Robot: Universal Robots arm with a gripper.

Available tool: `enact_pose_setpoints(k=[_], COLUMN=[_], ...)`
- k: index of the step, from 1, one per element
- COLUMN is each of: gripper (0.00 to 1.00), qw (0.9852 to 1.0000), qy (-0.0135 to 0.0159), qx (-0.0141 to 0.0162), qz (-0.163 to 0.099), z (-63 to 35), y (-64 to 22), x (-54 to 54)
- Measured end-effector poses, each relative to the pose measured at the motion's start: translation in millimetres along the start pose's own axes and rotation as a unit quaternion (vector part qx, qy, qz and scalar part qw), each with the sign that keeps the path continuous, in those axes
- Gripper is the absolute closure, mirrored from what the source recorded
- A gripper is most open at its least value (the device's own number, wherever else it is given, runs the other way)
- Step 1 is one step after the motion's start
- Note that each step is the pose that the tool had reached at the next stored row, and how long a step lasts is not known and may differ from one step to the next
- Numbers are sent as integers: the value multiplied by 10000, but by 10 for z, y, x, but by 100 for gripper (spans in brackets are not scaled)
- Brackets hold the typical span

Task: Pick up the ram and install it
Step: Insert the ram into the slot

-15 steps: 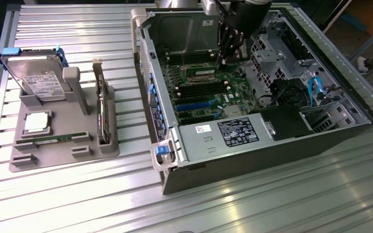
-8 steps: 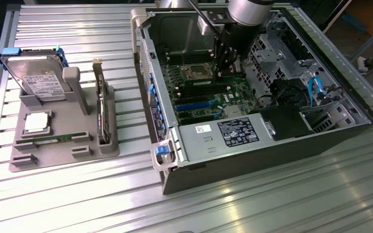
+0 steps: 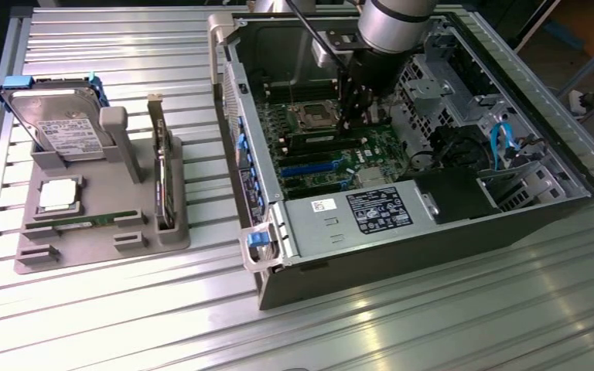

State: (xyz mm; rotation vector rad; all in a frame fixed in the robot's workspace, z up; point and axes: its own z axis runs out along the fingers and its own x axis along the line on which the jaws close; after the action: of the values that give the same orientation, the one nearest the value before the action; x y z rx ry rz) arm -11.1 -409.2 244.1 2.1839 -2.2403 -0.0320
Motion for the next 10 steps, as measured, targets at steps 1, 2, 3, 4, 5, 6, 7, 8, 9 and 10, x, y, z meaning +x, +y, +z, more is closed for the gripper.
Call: enact_pose_setpoints(k=[1, 2, 3, 4, 5, 6, 7, 8, 9, 10], gripper=[88, 88, 88, 88, 88, 88, 88, 88, 88, 88], qw=[10000, 10000, 10000, 10000, 10000, 10000, 10000, 10000, 10000, 10000], qy=[0, 0, 0, -1, -2, -4, -9, -15, -18, -24], qx=[0, 0, 0, 1, 0, 0, 1, 0, 0, 1], qz=[0, 0, 0, 0, -3, -6, -8, -10, -12, -17], z=[0, 0, 1, 1, 1, 2, 2, 1, 1, 2], y=[0, 0, 0, 0, 0, 0, 0, 1, 1, 1], x=[0, 0, 0, 0, 0, -1, -1, 0, 0, 0])
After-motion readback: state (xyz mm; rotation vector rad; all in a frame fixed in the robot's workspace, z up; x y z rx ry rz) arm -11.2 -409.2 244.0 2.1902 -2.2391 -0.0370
